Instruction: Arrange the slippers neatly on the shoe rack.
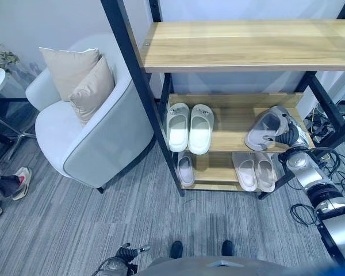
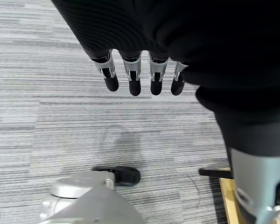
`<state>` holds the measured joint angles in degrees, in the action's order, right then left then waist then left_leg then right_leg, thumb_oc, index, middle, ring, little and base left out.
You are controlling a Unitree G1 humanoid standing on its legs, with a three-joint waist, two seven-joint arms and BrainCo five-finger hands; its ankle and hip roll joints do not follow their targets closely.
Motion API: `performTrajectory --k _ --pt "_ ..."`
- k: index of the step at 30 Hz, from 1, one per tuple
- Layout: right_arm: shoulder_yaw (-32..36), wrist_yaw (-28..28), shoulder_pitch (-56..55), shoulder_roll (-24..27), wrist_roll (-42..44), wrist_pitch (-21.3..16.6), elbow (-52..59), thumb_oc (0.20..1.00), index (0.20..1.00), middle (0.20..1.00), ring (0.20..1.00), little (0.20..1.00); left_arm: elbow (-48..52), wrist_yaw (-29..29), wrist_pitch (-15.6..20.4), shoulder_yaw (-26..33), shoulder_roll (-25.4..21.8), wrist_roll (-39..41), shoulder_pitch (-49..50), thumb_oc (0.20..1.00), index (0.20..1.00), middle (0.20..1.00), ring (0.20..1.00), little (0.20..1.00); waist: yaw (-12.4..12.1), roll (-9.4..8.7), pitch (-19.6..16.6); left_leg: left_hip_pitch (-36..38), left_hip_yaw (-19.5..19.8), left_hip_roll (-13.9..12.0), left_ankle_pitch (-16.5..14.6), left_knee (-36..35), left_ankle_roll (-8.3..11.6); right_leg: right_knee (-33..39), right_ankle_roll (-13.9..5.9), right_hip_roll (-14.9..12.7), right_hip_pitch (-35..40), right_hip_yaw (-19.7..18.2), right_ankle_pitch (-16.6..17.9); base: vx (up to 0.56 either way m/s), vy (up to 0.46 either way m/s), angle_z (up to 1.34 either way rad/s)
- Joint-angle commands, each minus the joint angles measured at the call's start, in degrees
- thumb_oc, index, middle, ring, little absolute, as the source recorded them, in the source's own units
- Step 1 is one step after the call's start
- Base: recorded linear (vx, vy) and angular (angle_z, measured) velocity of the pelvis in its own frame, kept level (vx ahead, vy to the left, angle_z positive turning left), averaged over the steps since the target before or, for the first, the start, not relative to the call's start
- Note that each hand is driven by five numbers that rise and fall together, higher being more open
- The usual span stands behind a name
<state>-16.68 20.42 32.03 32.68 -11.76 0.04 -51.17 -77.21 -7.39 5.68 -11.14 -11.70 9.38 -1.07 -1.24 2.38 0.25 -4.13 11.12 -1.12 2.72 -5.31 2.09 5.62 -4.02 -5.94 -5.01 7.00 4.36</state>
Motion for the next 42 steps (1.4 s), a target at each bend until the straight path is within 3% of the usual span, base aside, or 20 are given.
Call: performTrajectory --k 1,10,19,28,39,42 --pt "-1.2 1.1 7.4 1.2 0.1 -0.6 -5.2 1.0 1.0 1.0 1.0 1.0 -4.5 -0.2 1.0 -1.5 -1.5 -0.8 -3.5 1.0 1.0 1.0 1.0 1.0 -1.8 -2.66 2.1 -0.5 -0.2 1.4 -4.8 0.3 -0.43 -0.6 -2.52 -1.5 2.3 2.9 -5.4 0.03 -0.029 -0.05" --pt "-4.8 1.4 17.3 4.7 2.6 -1.0 -19.4 1.0 1.0 1.0 1.0 1.0 -3.9 -0.2 2.1 -2.8 -2.6 1.3 -3.4 1.0 1.0 1.0 1.0 1.0 -2.9 -1.34 3.9 -3.4 0.2 1.6 -3.2 0.3 0.23 -0.6 -2.59 -1.4 0.0 3.4 -5.2 0.01 -0.012 -0.02" --pt "-5.7 2.0 22.7 9.0 7.2 -2.0 -26.6 1.0 1.0 1.0 1.0 1.0 -2.7 -0.1 3.3 -5.0 -3.4 3.4 -3.6 1.0 1.0 1.0 1.0 1.0 -4.4 -0.77 5.8 -6.6 0.7 1.5 -1.9 0.3 0.92 -0.6 -2.8 -1.1 -2.8 3.9 -5.2 0.01 -0.014 0.01" --pt "-1.1 3.7 22.1 8.1 16.6 -4.5 -20.6 1.0 1.0 1.0 1.0 1.0 -3.1 -0.1 3.1 -4.9 -3.4 5.0 -3.3 1.0 1.0 1.0 1.0 1.0 -3.8 -1.66 6.4 -6.9 0.8 1.1 -2.2 0.3 1.19 -0.6 -2.75 -0.9 -3.0 4.4 -5.4 0.03 -0.015 0.03" --pt "-1.8 4.0 22.7 6.3 16.1 -4.4 -16.2 1.0 1.0 1.0 1.0 1.0 -2.9 0.1 3.0 -4.9 -3.4 5.9 -4.7 1.0 1.0 1.0 1.0 1.0 -2.8 -2.62 6.5 -6.9 0.6 0.8 -2.7 0.3 1.26 -0.6 -2.48 -0.8 -2.9 4.5 -5.7 0.01 -0.002 0.0" --pt "0.4 6.8 18.6 5.7 15.1 -5.8 -5.8 1.0 1.0 1.0 1.0 1.0 -2.7 -0.3 2.7 -4.5 -2.8 5.5 -4.4 1.0 1.0 1.0 1.0 1.0 -2.3 -2.62 6.4 -6.4 0.4 0.8 -3.1 0.3 1.05 -0.6 -2.43 -0.7 -2.5 4.3 -5.8 0.0 0.0 0.0"
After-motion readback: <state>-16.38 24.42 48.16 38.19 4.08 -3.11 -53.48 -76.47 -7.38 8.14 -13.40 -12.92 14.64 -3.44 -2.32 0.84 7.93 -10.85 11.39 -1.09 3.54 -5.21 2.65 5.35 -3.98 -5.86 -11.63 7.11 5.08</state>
